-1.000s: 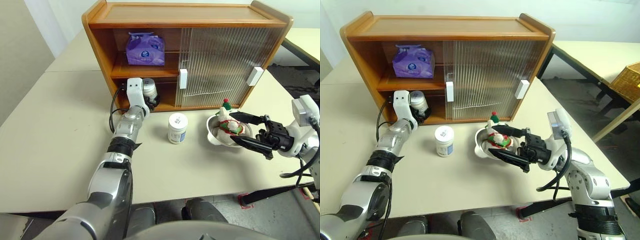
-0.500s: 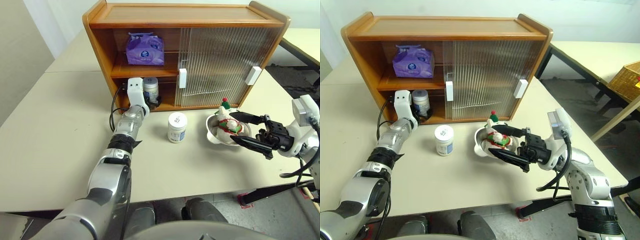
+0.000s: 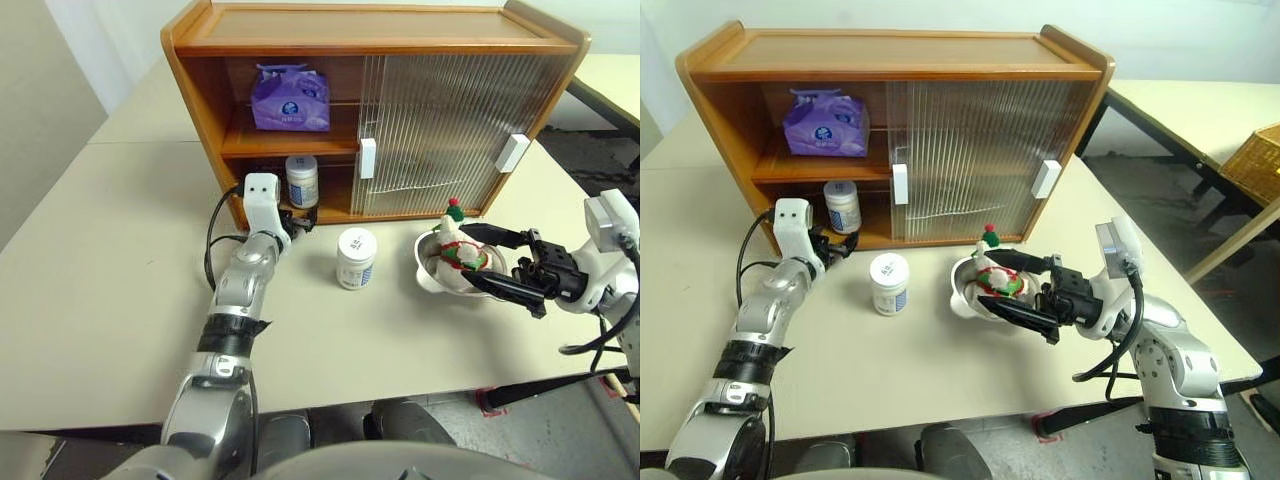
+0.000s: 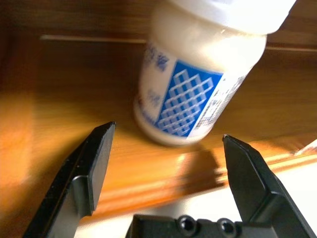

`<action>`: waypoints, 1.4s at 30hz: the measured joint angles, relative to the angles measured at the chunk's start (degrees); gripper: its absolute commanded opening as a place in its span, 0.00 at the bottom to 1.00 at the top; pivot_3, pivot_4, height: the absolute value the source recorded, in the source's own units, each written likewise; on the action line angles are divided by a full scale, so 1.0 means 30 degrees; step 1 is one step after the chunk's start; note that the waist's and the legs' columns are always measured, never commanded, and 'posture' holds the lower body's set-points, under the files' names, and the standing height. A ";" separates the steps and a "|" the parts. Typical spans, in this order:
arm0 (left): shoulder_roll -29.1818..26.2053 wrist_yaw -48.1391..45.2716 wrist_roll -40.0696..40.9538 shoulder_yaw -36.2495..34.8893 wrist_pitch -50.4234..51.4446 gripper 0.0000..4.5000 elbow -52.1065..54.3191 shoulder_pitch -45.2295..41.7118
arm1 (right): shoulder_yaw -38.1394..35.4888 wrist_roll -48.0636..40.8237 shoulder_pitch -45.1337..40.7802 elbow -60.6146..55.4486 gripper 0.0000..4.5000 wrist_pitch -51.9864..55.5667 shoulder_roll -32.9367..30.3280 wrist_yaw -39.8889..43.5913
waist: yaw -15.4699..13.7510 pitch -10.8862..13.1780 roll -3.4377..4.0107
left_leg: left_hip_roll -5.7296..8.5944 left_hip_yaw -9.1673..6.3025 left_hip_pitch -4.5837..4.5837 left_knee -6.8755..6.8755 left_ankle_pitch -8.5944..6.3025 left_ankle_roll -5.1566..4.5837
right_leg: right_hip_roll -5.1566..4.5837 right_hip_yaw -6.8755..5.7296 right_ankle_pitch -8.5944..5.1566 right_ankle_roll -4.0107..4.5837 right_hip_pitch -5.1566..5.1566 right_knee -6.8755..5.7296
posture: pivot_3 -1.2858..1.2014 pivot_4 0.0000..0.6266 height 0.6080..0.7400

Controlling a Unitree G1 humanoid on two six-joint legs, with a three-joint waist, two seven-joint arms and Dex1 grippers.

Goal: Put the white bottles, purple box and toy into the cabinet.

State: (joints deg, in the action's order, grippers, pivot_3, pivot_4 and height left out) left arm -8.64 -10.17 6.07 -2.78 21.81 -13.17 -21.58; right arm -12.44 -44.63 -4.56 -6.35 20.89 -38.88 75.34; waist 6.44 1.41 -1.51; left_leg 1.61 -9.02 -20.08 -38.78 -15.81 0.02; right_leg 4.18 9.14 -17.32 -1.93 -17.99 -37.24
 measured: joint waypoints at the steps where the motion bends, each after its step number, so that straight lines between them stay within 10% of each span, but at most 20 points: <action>1: -0.0168 -0.0002 -0.0113 0.0071 0.0051 0.78 0.0507 0.0369 | 0.0031 0.0027 -0.0064 0.0079 1.00 -0.0011 0.0001 0.0057 | -0.0017 0.0000 0.0000 | -0.0001 -0.0002 0.0000 0.0002 -0.0002 0.0000 | -0.0002 0.0000 -0.0003 0.0030 0.0000 -0.0001 | 0.46 0.00 1.00; 11: -0.0643 0.0757 -0.1303 0.0302 -0.0341 0.01 0.1851 0.0893 | 0.0128 0.0162 -0.0857 0.0458 1.00 -0.0059 0.0081 0.0352 | -0.0399 0.0001 -0.0001 | -0.0003 -0.0009 0.0030 -0.0015 -0.0032 -0.0053 | -0.0009 -0.0002 0.0028 0.0321 0.0035 -0.0002 | 0.46 0.00 1.00; 42: -0.0493 0.1658 -0.2476 0.0472 -0.3153 0.01 -0.5807 -0.3768 | 0.0064 0.0102 0.0132 -0.0676 1.00 0.0202 0.0125 -0.0415 | -0.0408 0.0011 -0.0015 | 0.0019 -0.0068 0.0046 -0.0023 0.0062 -0.0213 | -0.0017 -0.0038 0.0159 0.0175 0.0057 -0.0004 | 0.43 0.00 1.00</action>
State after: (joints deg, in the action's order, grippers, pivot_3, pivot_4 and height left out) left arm -10.12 -5.20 -1.36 -1.36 12.35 -30.59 -32.88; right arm -12.25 -44.32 -4.17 -8.38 21.50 -38.50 74.09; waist 5.21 1.45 -1.56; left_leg 1.67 -9.23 -19.94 -38.85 -15.62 -0.62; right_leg 4.13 9.02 -16.84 -1.41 -17.82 -37.25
